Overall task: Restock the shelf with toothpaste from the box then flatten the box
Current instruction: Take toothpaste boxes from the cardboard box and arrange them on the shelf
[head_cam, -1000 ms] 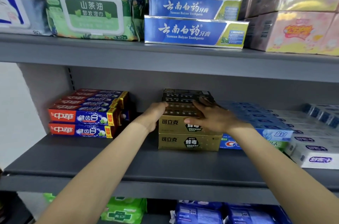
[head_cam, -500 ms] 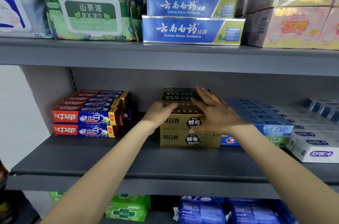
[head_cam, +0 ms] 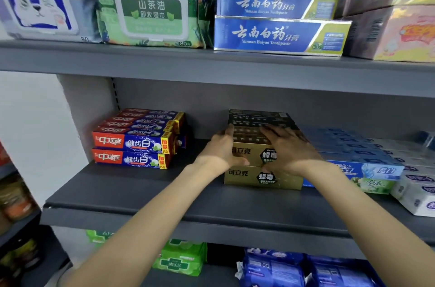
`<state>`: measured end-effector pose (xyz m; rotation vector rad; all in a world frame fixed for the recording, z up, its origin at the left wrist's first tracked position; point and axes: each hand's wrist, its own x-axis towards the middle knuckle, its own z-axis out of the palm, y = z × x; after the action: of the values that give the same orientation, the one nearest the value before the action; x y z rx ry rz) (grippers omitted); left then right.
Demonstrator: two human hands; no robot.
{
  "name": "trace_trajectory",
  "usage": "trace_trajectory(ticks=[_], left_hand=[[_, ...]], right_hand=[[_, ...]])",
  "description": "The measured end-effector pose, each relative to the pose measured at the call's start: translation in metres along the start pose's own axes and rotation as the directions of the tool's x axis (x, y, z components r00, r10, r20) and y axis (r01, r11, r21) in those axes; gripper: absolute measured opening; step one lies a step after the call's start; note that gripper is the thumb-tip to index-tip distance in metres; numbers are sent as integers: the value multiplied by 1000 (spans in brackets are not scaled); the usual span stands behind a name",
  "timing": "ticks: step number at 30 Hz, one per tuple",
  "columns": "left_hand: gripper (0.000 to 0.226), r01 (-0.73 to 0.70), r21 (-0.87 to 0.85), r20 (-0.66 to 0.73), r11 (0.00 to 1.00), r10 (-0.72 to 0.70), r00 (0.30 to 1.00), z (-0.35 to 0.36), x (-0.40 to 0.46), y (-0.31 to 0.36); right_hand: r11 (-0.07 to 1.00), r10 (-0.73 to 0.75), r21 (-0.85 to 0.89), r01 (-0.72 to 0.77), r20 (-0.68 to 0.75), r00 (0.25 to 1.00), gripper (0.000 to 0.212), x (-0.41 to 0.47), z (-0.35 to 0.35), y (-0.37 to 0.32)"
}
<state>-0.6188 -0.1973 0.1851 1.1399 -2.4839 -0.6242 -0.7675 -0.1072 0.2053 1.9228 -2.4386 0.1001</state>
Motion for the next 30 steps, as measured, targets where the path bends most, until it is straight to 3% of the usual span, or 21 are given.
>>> trace_trajectory(ticks=[3,5,8,11,15,17,19,22,26,30], left_hand=[[75,-64,2,-44,998,64,997,-16,-13,-13],[56,-72,-47,-149,996,65,987,-32,-21,-31],[37,-25,-119,-356,993,-19,934,-58,-23,-74],[32,87,-104,-475,991,-127,871,-84,-22,-118],[40,231,-33,-527,972,-213,823,-121,-19,-173],[50,277,-91,-473,957,-286,833,-136,-10,-202],[59,315,-252,-347,915,-389,853,-148,-1,-225],[35,365,-635,-70,681,-521,851,-159,3,-233],[31,450,-772,201,448,-499,843,-167,9,-246],[26,428,-840,251,333,-461,851,-165,15,-258]], right_hand=[[996,-58,71,58,-5,998,92,3,-5,-22],[985,-110,131,116,-45,993,81,6,-8,-44],[959,-193,161,234,-237,952,60,15,-7,-84],[929,-213,219,300,-348,913,52,30,-5,-132],[923,-261,209,323,-275,925,60,61,7,-187],[929,-261,223,296,-173,950,75,78,12,-204],[935,-254,237,263,-68,965,92,94,17,-215],[954,-237,196,227,29,971,107,114,21,-225],[969,-209,155,190,121,970,111,127,26,-233],[978,-183,117,172,93,979,108,131,32,-233]])
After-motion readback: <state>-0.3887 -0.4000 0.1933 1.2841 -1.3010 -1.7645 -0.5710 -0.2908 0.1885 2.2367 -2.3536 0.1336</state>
